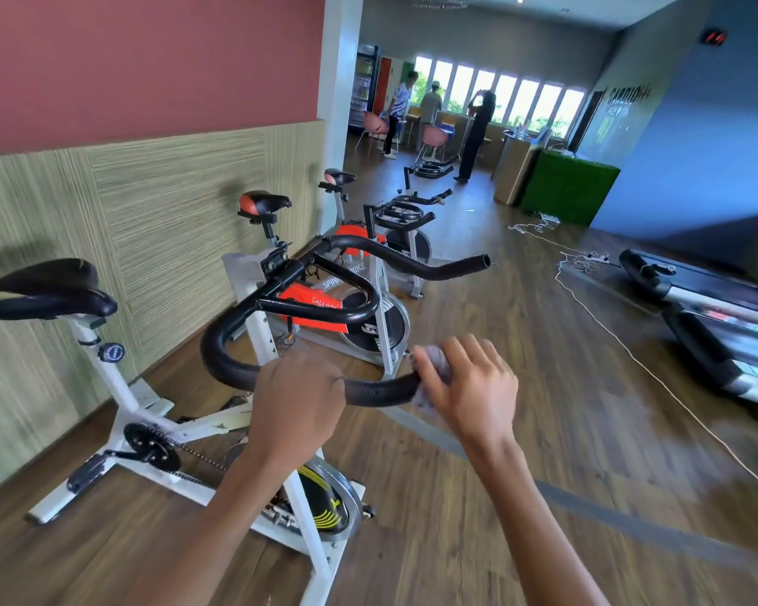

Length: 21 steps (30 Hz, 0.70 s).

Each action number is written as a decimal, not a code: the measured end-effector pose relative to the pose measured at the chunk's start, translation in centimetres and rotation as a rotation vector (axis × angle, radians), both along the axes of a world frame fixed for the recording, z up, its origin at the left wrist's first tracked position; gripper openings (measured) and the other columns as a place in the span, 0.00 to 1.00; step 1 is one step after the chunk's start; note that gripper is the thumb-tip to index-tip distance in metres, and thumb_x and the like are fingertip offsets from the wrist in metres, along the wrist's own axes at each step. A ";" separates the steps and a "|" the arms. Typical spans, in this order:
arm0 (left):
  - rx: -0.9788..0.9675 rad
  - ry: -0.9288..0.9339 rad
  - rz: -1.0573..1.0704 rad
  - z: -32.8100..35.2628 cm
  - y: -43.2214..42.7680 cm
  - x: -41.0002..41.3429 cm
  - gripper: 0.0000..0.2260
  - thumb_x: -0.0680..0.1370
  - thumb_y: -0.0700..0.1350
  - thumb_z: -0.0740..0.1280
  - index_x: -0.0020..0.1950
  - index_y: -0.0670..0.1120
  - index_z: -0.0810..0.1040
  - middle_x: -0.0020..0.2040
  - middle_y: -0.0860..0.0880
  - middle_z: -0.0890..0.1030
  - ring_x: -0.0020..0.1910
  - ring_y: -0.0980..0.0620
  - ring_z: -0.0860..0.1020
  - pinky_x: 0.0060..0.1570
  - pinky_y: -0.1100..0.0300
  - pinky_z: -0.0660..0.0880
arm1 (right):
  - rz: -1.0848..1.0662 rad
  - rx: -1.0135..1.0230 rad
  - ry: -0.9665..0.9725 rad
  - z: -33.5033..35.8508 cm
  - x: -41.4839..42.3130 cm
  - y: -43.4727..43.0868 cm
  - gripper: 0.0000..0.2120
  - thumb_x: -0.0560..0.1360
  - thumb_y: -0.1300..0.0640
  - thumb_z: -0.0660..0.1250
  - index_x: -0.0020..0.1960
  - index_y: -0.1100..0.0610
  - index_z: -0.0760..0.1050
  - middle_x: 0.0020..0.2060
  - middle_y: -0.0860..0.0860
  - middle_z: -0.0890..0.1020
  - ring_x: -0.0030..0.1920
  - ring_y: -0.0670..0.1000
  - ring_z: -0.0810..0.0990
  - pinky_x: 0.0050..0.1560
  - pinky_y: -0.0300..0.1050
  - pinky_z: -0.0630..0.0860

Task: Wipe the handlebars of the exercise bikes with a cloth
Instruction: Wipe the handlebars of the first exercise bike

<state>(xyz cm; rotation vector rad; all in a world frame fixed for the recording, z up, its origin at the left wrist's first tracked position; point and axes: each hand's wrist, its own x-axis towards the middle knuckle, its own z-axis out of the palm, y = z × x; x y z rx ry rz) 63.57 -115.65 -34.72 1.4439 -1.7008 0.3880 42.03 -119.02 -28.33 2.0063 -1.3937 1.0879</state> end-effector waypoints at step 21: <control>0.034 -0.009 -0.030 -1.0 0.6 0.0 0.13 0.80 0.51 0.58 0.52 0.46 0.78 0.47 0.51 0.79 0.48 0.49 0.76 0.56 0.52 0.67 | 0.118 -0.132 0.089 -1.2 -0.9 0.0 0.18 0.80 0.46 0.62 0.47 0.60 0.81 0.45 0.53 0.83 0.49 0.56 0.82 0.48 0.48 0.78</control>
